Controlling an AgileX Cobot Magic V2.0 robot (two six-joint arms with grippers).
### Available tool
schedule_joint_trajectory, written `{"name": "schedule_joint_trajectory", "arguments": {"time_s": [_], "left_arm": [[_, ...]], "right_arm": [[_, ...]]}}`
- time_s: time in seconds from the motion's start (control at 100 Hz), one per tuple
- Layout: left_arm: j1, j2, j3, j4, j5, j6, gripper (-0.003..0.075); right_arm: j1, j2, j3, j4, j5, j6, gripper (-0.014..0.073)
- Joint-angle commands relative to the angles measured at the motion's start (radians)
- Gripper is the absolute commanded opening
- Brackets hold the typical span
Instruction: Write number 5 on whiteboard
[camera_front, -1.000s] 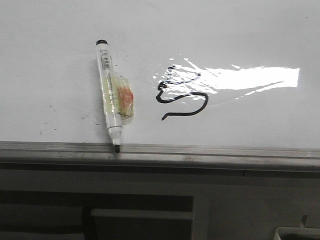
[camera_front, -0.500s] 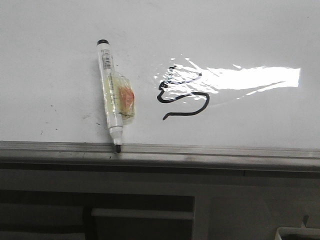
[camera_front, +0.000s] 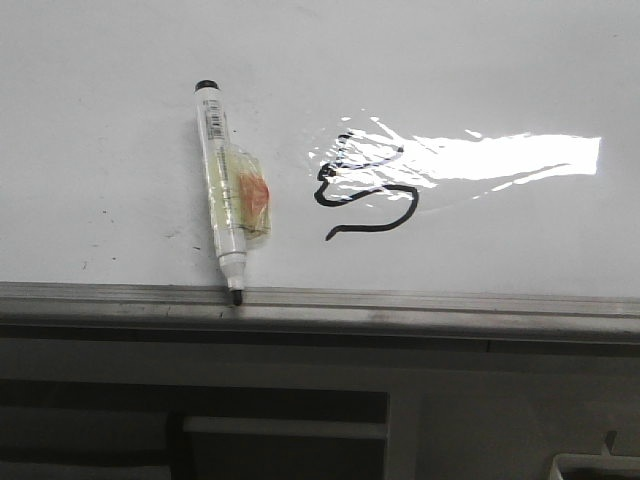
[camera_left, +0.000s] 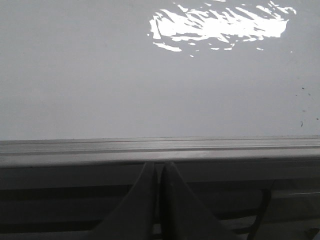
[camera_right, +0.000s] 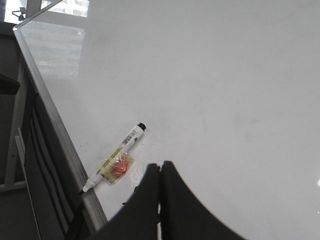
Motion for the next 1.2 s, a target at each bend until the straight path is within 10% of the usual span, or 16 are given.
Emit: {"name": "schedule_joint_trajectory", "arguments": {"time_s": [0.0,0.97,1.19], "left_arm": [[0.003,-0.027,0.008,0.001,-0.043,-0.016,-0.002],[0.003,-0.027,0.026,-0.002,-0.059,-0.016,-0.002],[0.003,-0.027,0.026,-0.002,-0.059,-0.016,-0.002]], "right_arm": [[-0.006,0.002,-0.027,-0.022,-0.066,-0.002,-0.0063],[-0.01,0.002,0.064,-0.058,0.077,-0.002,-0.0063],[-0.207,-0.042,0.267,-0.02,-0.042,-0.002,-0.0063]]}}
